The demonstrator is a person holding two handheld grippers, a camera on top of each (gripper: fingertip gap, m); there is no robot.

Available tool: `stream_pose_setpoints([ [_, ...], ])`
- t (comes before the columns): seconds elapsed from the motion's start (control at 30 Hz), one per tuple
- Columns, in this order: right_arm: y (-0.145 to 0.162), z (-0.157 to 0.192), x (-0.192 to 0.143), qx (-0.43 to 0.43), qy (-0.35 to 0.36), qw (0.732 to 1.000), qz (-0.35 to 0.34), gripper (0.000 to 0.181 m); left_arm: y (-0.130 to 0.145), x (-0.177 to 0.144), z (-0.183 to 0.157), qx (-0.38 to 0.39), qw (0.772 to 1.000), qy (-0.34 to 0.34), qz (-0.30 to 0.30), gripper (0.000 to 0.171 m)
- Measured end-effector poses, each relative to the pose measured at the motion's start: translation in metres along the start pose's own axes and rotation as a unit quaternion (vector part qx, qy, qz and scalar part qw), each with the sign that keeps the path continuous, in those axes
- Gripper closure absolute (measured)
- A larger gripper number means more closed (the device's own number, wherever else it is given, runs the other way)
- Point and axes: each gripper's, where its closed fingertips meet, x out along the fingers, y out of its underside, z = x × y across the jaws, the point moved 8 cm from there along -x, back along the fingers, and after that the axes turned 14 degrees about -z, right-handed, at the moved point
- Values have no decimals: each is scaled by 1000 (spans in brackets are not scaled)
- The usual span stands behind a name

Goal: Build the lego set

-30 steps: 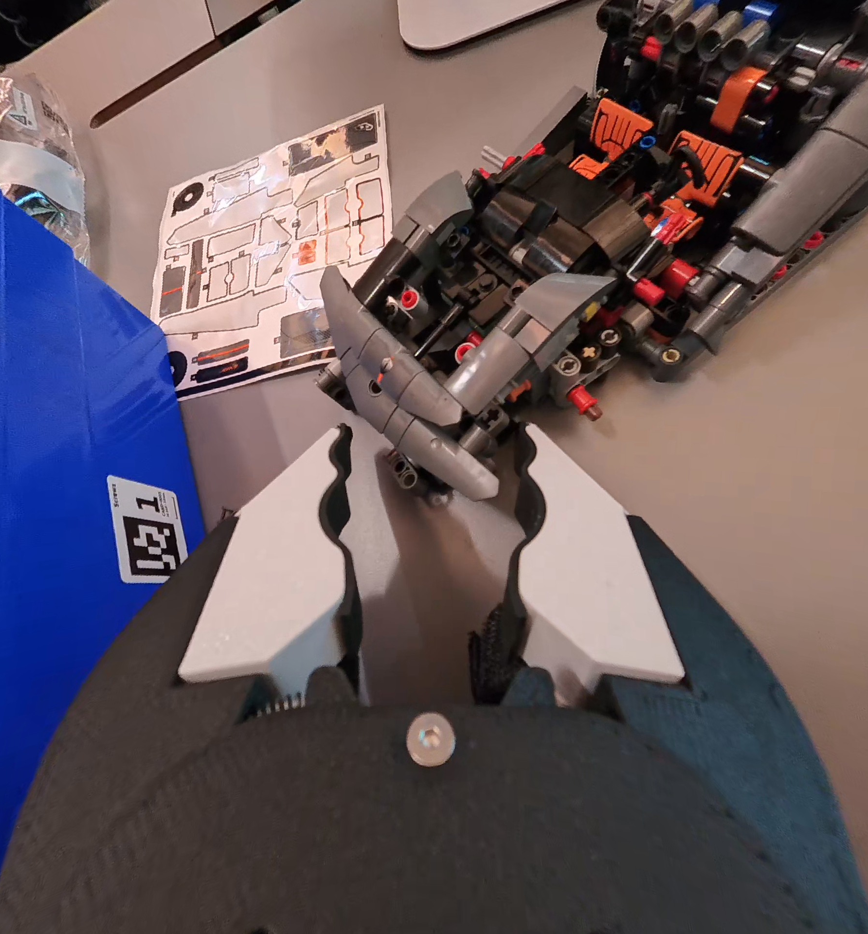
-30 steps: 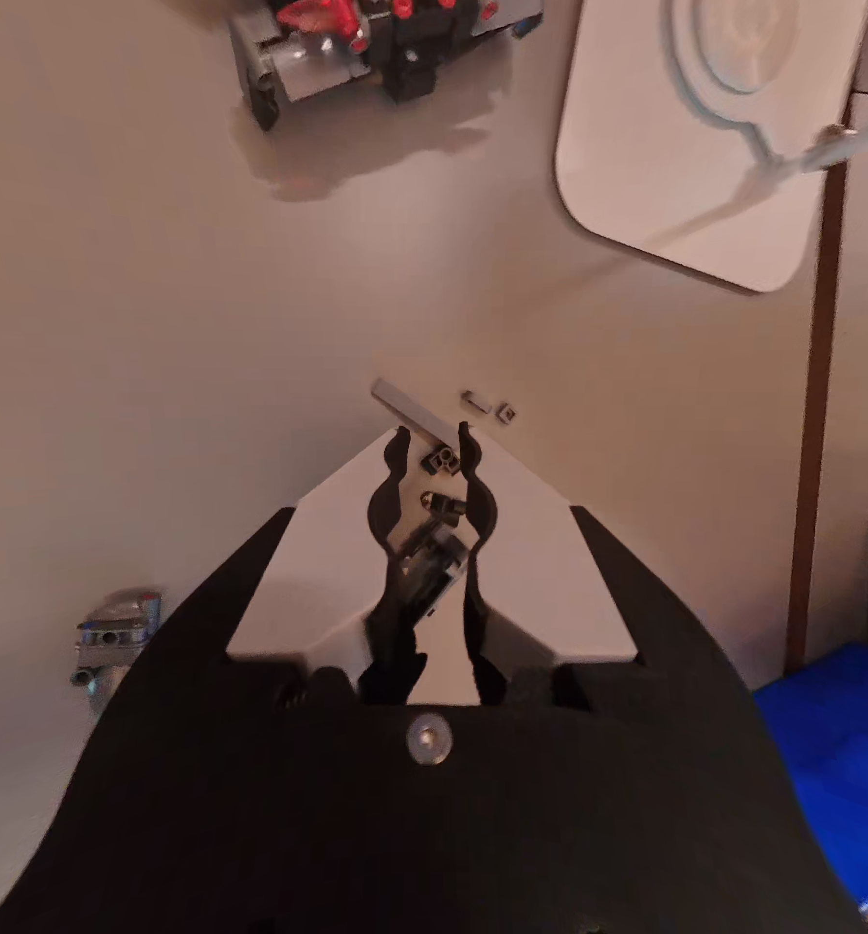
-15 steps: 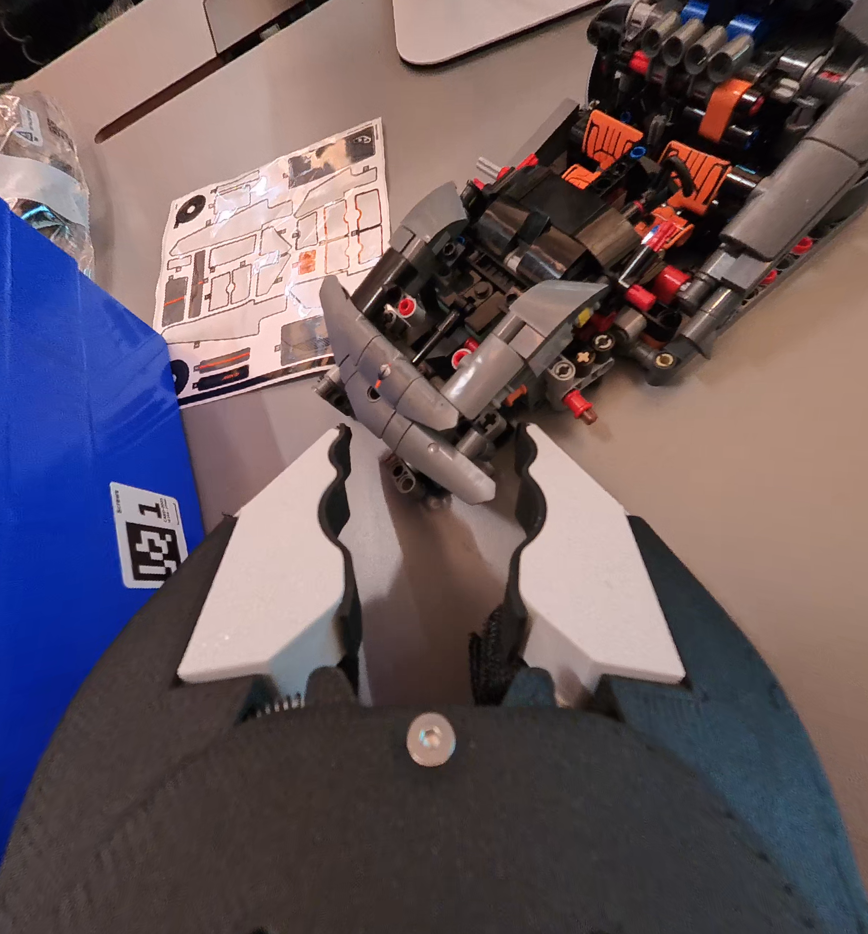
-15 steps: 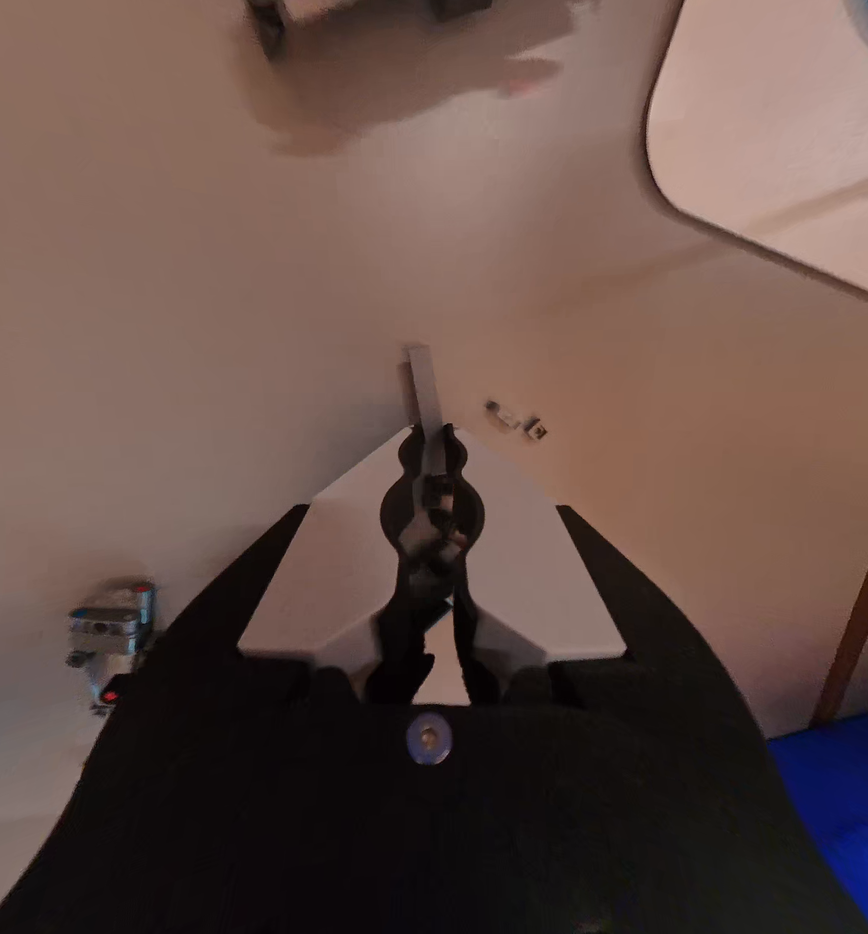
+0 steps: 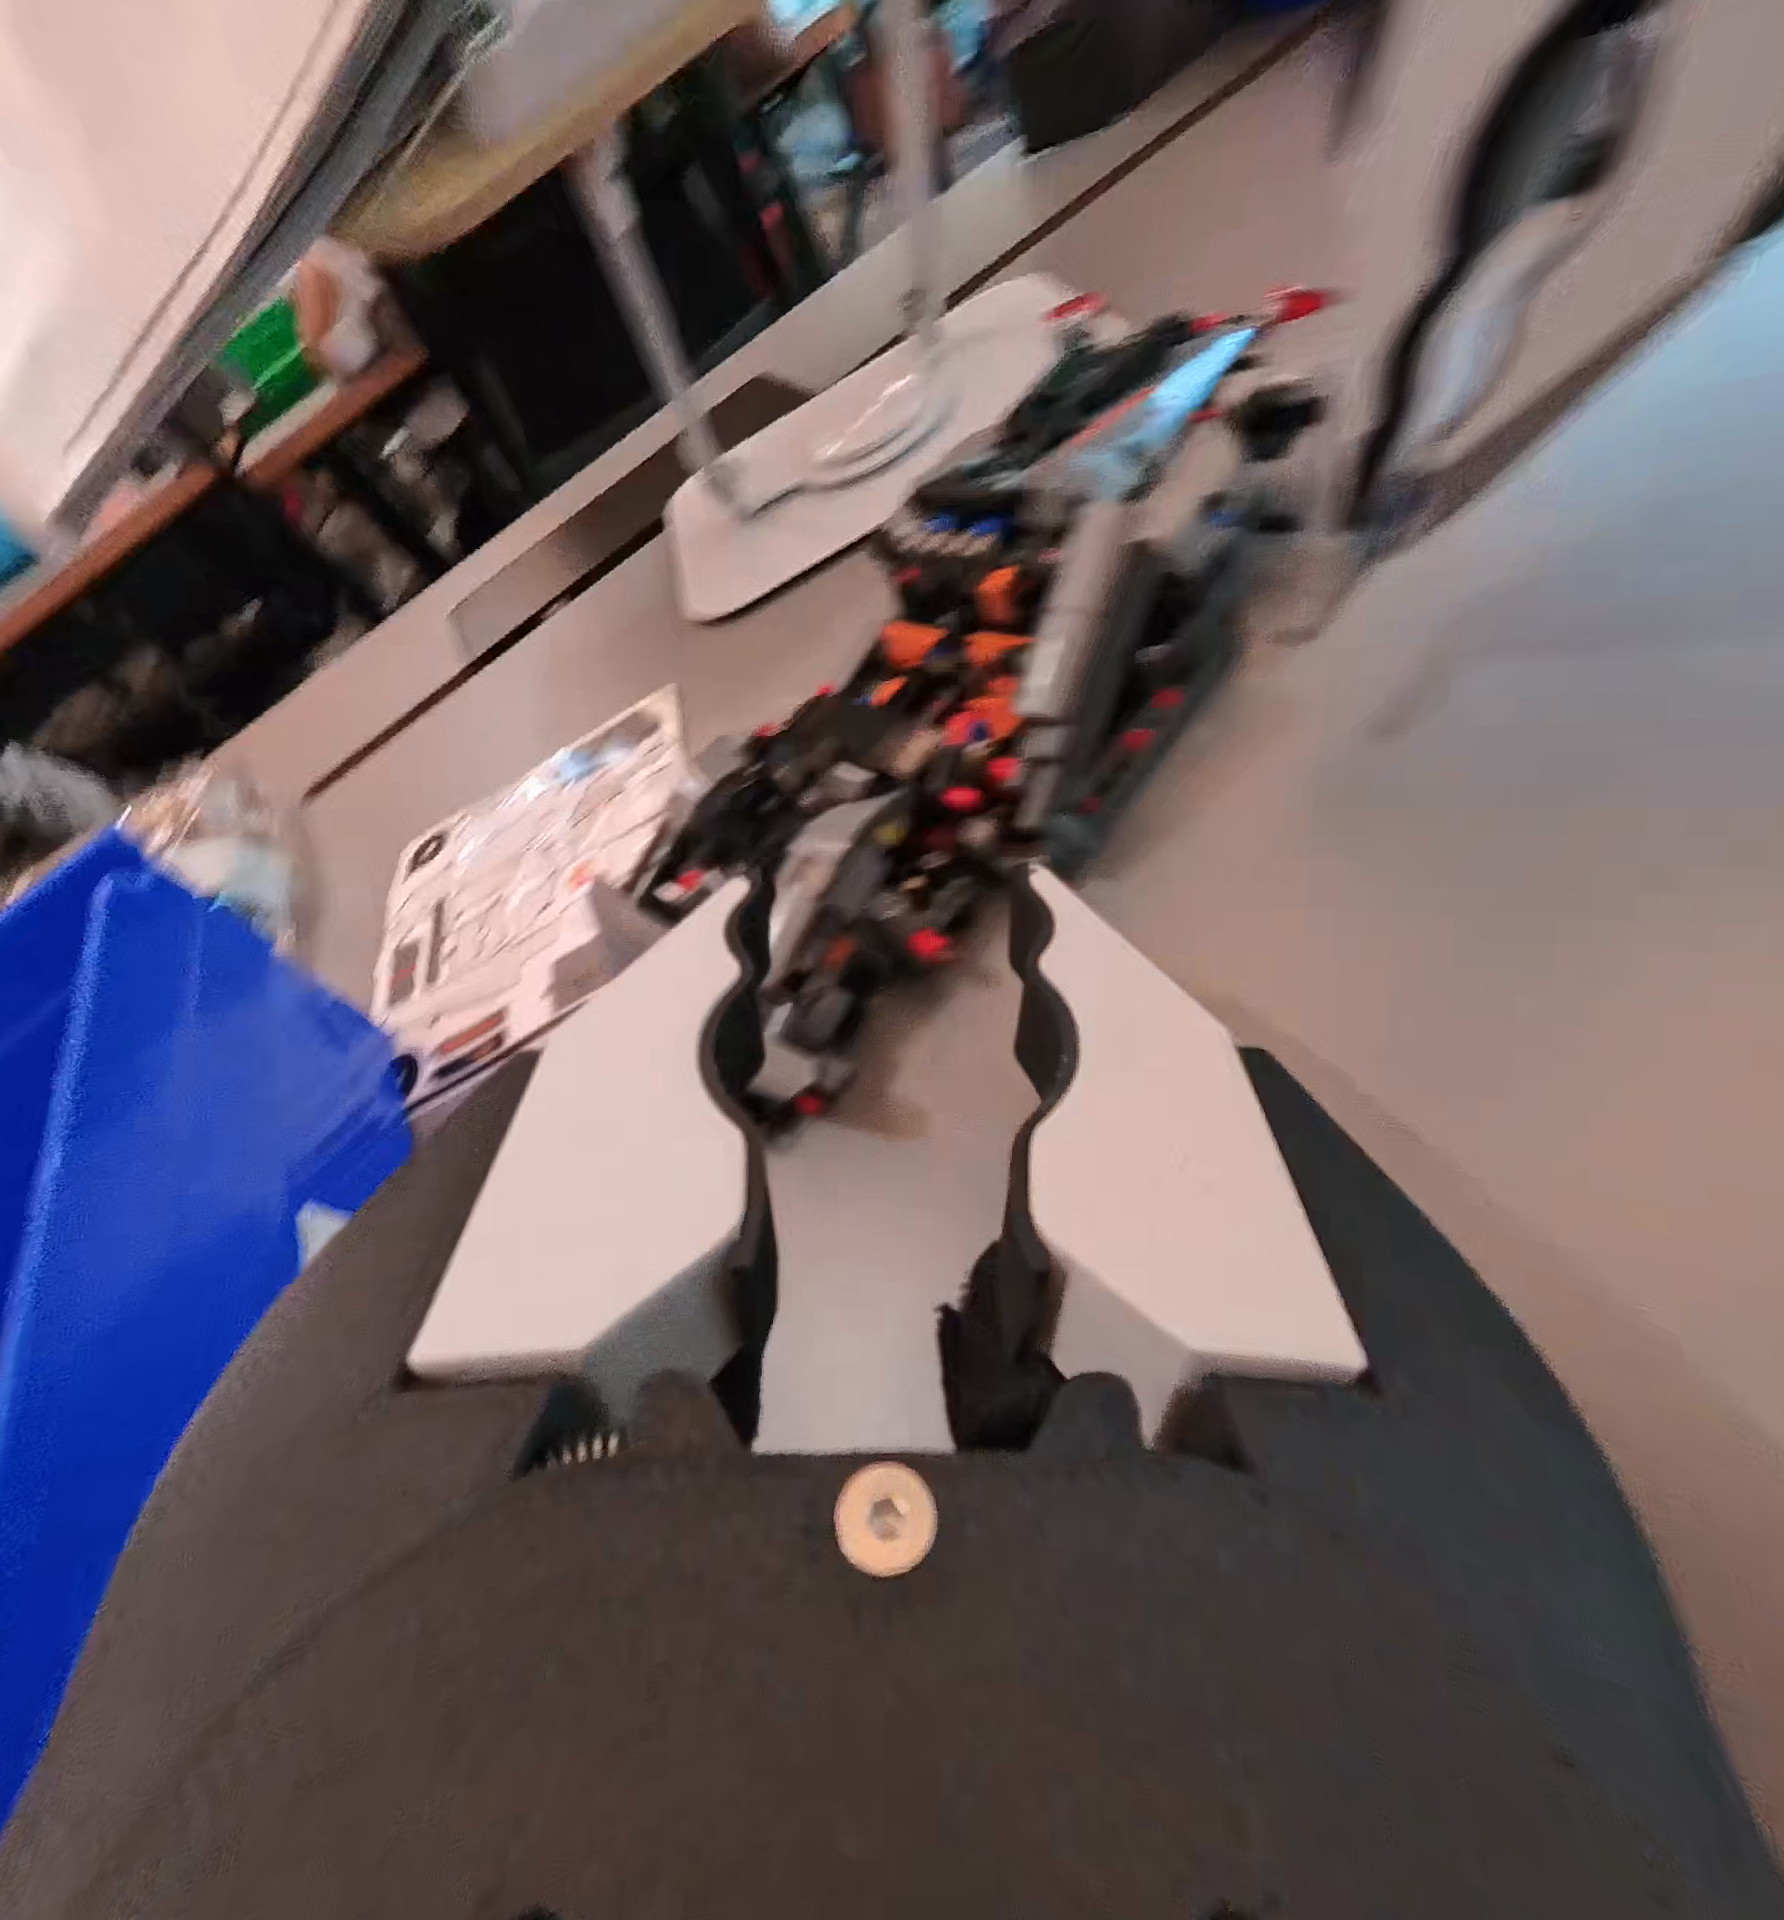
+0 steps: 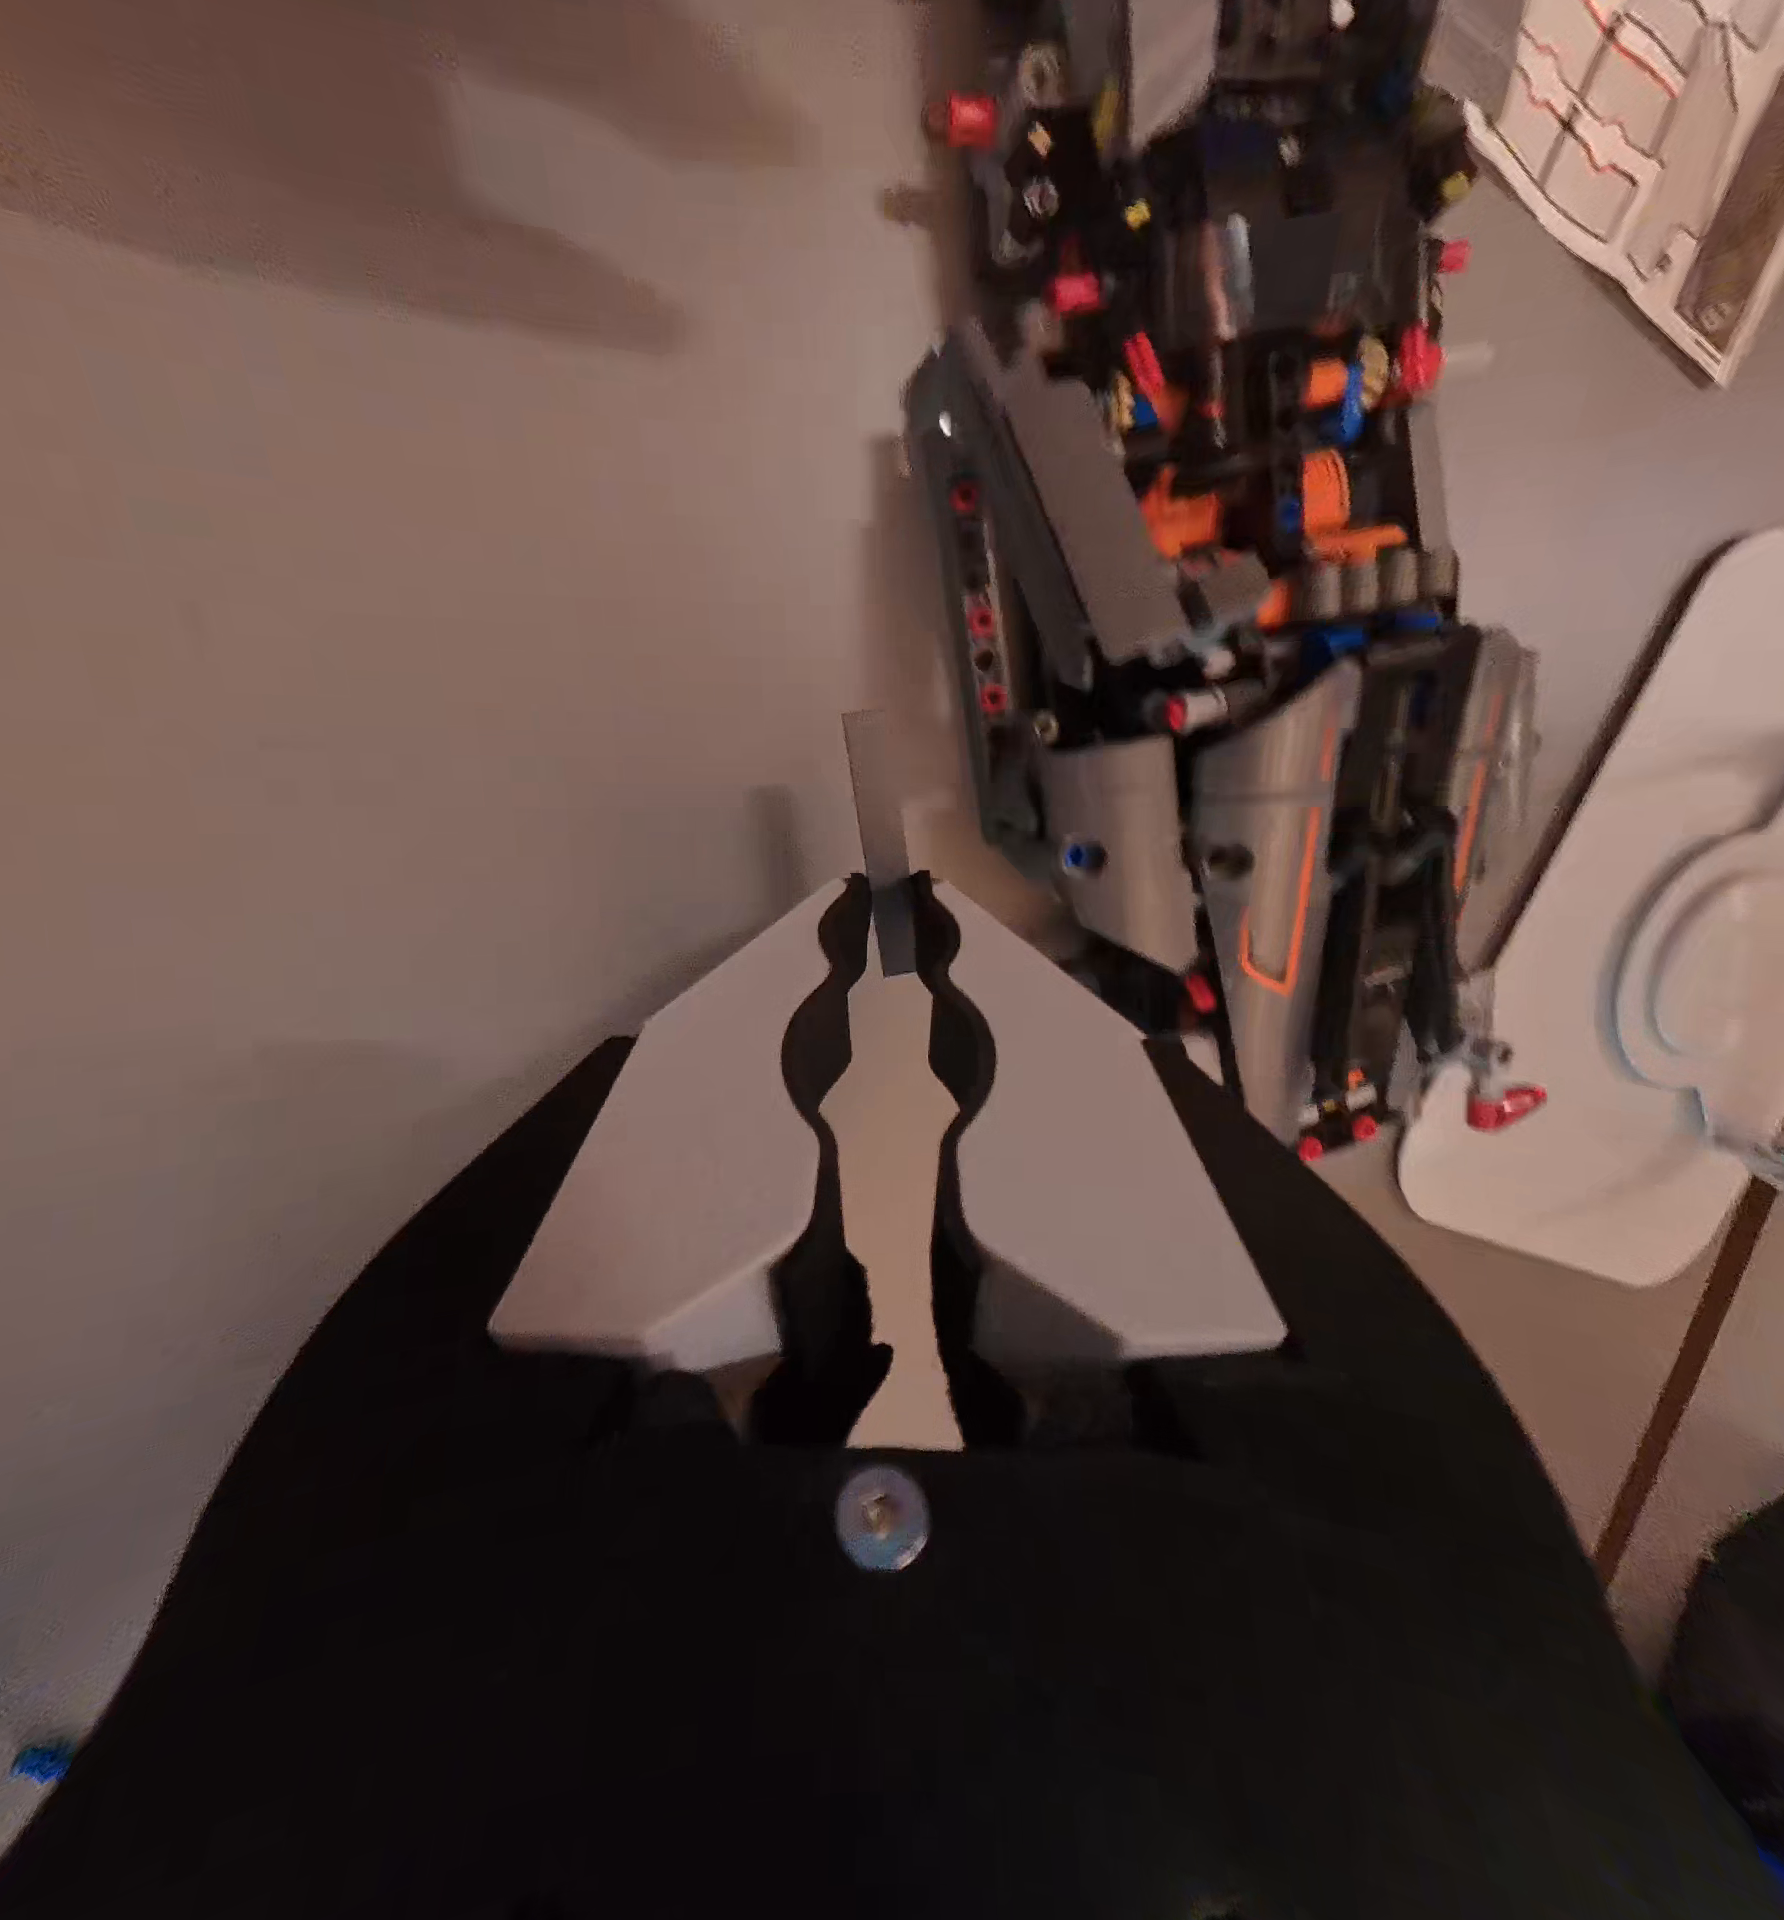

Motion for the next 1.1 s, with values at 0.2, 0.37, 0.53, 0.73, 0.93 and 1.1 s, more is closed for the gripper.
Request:
stream_pose_setpoints([
  [0.2, -6, 18, 29, 1, -83, 996, 40, 175, -6, 6, -67, 88, 988, 128, 22, 133],
  [0.37, -8, 26, 33, 5, -86, 995, 42, 163, 4, 13, -76, 92, 982, 154, 57, 129],
  [0.53, -2, 26, 25, -13, -75, 997, 24, 168, 4, 13, -76, 92, 981, 159, 56, 131],
  [0.73, -3, 19, 30, -3, -62, 998, 4, 175, 3, 13, -77, 101, 982, 150, 53, 131],
  [0.93, -8, -1, 32, 17, 2, 999, 40, 175, -1, 19, -84, 131, 978, 153, 51, 127],
  [1.1, -16, -10, 34, 16, 26, 998, 60, 175, -9, 34, -89, 149, 975, 157, 61, 123],
])
